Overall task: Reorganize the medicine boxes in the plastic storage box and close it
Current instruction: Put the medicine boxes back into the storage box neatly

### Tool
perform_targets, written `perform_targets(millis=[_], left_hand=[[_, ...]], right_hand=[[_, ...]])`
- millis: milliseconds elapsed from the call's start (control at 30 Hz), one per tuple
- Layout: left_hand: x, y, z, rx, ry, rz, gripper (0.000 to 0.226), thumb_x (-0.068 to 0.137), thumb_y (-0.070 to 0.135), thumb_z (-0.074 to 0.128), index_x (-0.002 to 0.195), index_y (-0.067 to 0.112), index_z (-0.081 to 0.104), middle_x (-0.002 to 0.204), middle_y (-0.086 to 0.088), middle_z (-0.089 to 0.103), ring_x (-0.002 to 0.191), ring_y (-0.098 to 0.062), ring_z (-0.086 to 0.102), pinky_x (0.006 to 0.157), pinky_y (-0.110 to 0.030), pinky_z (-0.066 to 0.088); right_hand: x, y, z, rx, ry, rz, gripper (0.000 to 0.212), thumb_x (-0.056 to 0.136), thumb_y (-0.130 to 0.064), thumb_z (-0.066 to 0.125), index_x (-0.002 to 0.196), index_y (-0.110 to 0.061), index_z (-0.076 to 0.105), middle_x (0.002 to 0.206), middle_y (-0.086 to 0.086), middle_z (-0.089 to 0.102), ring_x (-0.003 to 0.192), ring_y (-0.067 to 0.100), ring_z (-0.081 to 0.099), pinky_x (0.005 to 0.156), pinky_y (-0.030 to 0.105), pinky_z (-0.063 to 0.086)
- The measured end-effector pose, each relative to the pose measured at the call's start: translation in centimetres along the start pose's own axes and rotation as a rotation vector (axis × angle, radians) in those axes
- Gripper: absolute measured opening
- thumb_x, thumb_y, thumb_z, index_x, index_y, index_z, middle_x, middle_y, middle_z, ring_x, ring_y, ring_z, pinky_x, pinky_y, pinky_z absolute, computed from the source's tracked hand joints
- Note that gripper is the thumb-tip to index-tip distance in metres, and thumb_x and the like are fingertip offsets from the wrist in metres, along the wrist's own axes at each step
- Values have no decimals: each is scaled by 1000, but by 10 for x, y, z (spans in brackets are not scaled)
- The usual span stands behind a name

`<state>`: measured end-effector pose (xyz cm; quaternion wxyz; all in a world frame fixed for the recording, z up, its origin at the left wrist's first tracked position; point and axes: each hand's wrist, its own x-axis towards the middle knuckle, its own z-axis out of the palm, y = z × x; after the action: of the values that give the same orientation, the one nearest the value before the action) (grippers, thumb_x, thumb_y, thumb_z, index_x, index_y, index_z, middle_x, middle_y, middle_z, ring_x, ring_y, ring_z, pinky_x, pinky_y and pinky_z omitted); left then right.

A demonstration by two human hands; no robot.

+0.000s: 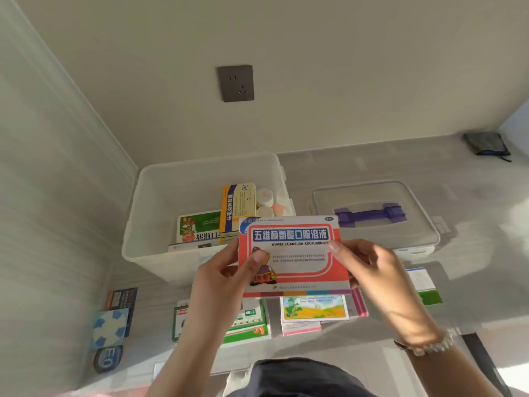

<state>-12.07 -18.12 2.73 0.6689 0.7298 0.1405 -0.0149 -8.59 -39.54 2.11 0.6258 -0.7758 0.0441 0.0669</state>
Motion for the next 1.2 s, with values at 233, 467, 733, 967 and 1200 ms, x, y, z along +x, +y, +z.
perform_targets(millis=[233,467,733,967,1200], left_hand=[[40,10,-69,-9,88,46,33,71,45,63,101,34,68,82,16,75,73,-4,72,56,-8,50],[92,6,-130,232,143,117,11,77,54,56,88,52,59,72,31,69,68,5,68,51,-7,49],[140,-29,-166,655,376,144,43,87,41,58,126,22,55,122,3,52,122,-18,43,102,-31,29],[153,-48,-174,132,143,-122,27,90,38,54,115,28,57,94,12,69,68,11,65,46,-5,44],[157,-53,-174,73,160,-135,22,88,40,57,109,33,55,93,15,68,69,8,66,46,-7,46]], right_hand=[[44,-31,76,84,-176,9,32,75,-40,62,96,-15,66,75,-6,76,68,8,71,51,15,51],[100,-47,148,21,-315,132,29,79,-36,66,105,-24,61,80,-10,76,74,9,72,60,18,56],[152,-48,205,-136,-215,247,26,84,-25,65,106,-13,65,88,5,74,74,17,72,66,32,60],[180,-34,249,-570,-293,229,31,90,-30,56,108,-5,61,95,9,72,82,22,70,74,37,58],[189,-18,258,-961,-364,209,27,91,-36,49,96,-9,54,73,1,62,56,14,60,47,20,43]])
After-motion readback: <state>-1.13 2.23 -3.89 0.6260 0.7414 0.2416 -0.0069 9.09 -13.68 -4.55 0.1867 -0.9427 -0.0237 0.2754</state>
